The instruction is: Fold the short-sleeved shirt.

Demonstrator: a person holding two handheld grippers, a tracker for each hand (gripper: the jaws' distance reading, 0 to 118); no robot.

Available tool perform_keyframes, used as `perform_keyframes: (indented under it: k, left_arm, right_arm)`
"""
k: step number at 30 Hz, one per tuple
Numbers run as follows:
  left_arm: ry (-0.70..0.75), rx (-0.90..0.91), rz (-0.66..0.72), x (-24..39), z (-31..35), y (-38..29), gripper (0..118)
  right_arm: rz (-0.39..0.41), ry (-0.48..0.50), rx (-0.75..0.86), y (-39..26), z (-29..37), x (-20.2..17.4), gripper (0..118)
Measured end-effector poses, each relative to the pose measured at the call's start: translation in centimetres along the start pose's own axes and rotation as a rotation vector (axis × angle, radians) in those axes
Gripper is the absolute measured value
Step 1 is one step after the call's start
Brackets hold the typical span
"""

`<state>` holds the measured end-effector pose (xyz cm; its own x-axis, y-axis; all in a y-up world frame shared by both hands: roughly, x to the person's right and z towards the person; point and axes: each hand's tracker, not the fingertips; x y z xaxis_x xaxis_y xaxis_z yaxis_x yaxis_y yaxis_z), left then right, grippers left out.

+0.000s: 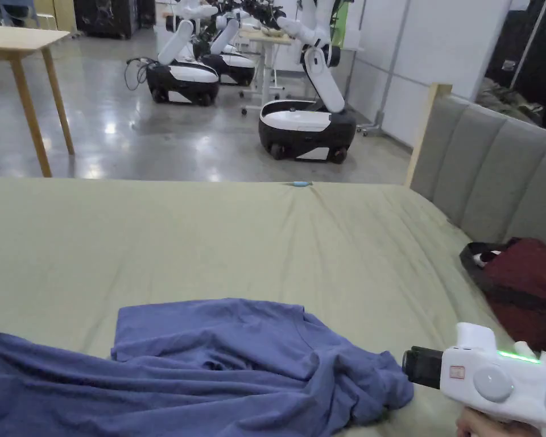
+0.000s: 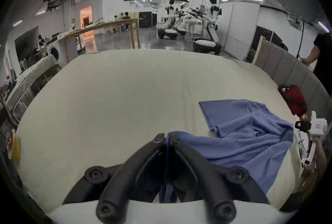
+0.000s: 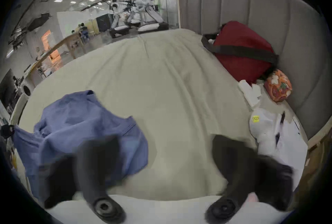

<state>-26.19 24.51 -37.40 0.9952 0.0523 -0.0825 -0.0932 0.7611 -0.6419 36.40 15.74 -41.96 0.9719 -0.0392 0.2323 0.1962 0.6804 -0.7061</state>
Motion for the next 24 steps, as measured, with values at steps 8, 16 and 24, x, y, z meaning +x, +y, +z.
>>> perform_keyframes:
  k: [8,16,24]
  left_arm:
    - [0.021,-0.029,-0.01,1.0,-0.3,-0.5,1]
    - [0.041,0.026,-0.056,-1.3,1.5,3.2,1]
    - [0.097,0.224,-0.117,-3.4,8.5,10.9,0]
  right_arm:
    - [0.189,-0.019,-0.174,-0.8,-4.4,-5.1,66]
    - [0.11,0.094,0.003,4.1,4.0,-2.9,4]
    - [0.202,0.138,0.307,12.8,15.1,-5.0,4]
